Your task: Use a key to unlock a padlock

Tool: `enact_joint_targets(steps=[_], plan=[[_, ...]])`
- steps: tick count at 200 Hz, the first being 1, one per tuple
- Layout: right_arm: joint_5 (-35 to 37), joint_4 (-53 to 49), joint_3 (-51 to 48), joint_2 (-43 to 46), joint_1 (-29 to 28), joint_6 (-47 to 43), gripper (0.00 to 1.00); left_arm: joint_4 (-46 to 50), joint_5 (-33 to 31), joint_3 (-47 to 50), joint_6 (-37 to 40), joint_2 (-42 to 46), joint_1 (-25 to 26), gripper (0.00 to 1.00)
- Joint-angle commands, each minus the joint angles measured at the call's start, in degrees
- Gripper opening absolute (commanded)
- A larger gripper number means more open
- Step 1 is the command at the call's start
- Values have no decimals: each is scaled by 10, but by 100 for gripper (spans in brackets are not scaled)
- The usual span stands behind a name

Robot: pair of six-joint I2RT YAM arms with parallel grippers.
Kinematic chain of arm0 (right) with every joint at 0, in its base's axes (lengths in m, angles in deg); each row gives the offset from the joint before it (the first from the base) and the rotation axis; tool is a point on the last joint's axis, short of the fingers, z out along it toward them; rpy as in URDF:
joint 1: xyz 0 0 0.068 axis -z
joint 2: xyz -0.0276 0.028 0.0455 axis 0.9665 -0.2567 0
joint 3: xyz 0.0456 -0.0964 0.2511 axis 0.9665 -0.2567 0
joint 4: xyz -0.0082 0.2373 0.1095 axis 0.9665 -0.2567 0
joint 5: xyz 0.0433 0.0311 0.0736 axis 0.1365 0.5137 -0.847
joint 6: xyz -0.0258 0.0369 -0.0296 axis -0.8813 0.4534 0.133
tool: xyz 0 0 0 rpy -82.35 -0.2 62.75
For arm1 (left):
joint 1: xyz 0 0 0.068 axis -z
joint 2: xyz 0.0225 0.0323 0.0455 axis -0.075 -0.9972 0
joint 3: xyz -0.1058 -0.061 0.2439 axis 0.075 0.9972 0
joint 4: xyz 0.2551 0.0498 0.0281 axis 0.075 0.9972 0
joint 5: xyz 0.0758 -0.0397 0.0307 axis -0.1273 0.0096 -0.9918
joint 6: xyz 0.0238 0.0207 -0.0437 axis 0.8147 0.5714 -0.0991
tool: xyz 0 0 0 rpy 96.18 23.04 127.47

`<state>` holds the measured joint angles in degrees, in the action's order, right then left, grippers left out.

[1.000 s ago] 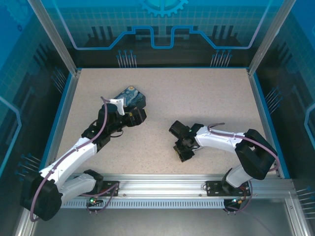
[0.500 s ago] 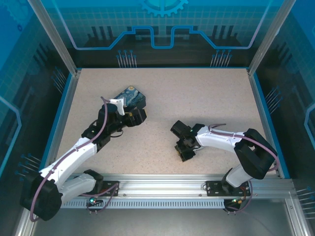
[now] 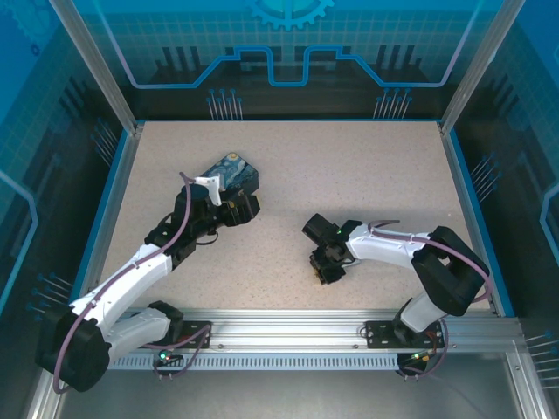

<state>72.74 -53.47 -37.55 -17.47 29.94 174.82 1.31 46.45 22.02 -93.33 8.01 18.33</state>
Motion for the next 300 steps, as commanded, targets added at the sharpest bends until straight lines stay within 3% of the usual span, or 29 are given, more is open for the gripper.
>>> enact_joint_targets(steps=[1, 38, 107, 184, 218, 255, 300], plan=[[-4, -8, -23, -21, 7, 11, 16, 14, 2, -6, 12, 9, 4, 99], [2, -4, -33, -9, 9, 9, 0, 30, -4, -8, 20, 17, 4, 99], [36, 24, -65, 56, 23, -31, 0, 53, -5, -10, 18, 38, 4, 99], [89, 175, -127, 149, 54, -153, 0, 41, 30, -11, -15, 48, 4, 99], [85, 290, -154, 175, 70, -202, 0, 18, 64, -7, -29, 45, 4, 98], [105, 416, -163, 196, 73, -240, 0, -33, 127, -9, -34, 20, 12, 89], [73, 500, -124, 194, 73, -309, 0, -50, 133, -55, -9, -51, 62, 67]])
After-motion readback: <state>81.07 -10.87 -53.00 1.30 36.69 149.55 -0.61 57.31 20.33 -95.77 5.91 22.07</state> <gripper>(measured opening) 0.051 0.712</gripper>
